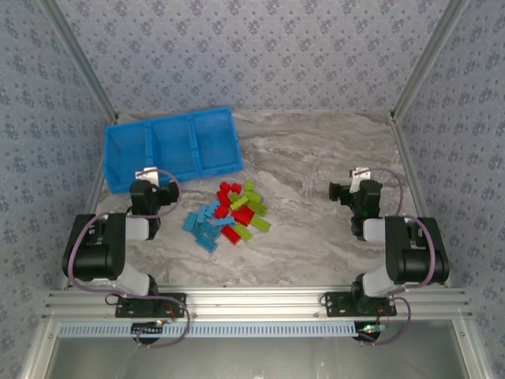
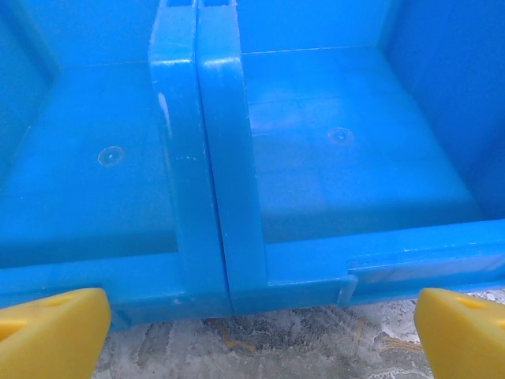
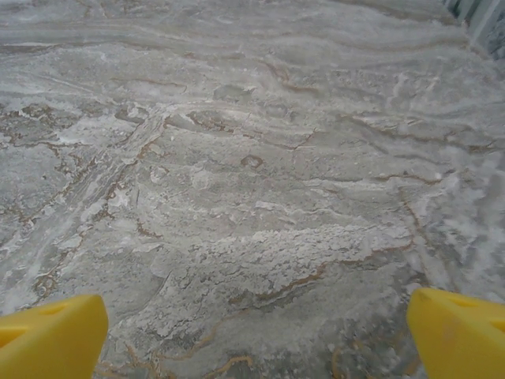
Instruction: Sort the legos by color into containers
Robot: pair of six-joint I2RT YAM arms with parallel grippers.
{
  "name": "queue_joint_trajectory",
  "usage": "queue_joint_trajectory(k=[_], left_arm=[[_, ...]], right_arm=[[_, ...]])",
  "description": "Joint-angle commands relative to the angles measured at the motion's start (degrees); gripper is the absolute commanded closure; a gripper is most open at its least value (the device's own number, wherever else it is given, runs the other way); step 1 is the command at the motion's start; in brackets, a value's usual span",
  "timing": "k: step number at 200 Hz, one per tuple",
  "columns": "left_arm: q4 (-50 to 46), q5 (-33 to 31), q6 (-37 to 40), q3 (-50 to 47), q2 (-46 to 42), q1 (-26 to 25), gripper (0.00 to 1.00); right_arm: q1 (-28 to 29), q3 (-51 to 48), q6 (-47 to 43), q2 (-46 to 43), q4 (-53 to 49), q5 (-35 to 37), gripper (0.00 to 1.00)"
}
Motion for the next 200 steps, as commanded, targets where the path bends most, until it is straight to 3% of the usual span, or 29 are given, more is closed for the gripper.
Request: queue_joint_trajectory(k=[1, 16, 32, 46, 61, 78, 91, 109, 126, 162, 200], left_arm=[[-1.45, -1.27, 1.24, 2.47, -1.52, 0.07, 0.01], [-5.9, -7.99, 2.62, 3.06, -5.43, -2.72, 0.01], [-10.53, -13.42, 2.4, 3.33, -10.66, -5.59, 0.01], [-22.01, -16.01, -1.81, 7.0, -16.64, -7.49, 0.01], [-36.4, -15.33, -9.86, 14.06, -21.4, -9.13, 0.01], [-49.47, -9.36, -17.21, 22.7, -22.13, -12.18, 0.01], [-56.67, -5.86, -18.5, 29.53, -19.81, -17.58, 0.01], [-65.85, -7.34, -19.58, 38.19, -13.74, -26.72, 0.01], [-71.21, -6.25, -22.36, 44.6, -6.35, -32.1, 0.02], [-74.04, -2.38, -30.19, 52.23, 8.02, -33.53, 0.22], [-79.11, -9.43, -41.06, 56.42, 16.89, -33.57, 0.34]], right_arm=[[2.99, 4.89, 4.79, -14.09, -16.05, 8.93, 0.0], [4.22, 8.85, 17.71, -23.75, -32.21, 12.71, 0.02], [5.62, 11.73, 24.66, -30.65, -46.49, 5.35, 0.03], [8.6, 13.48, 26.99, -34.39, -54.57, -0.9, 0.03], [12.74, 15.63, 28.04, -35.19, -61.7, -6.45, 0.03], [19.51, 17.56, 29.26, -33.68, -67.34, -9.43, 0.04], [25.72, 17.97, 30.66, -32.68, -68.79, -10.18, 0.04], [33.61, 17.09, 33.44, -32.21, -67.87, -9.14, 0.04], [38.9, 15.36, 36.09, -32.58, -65.94, -6.45, 0.04], [42.45, 13.39, 39.24, -34.83, -66.3, -1.37, 0.04], [42.62, 12.5, 39.9, -38.92, -69.32, 0.71, 0.04]])
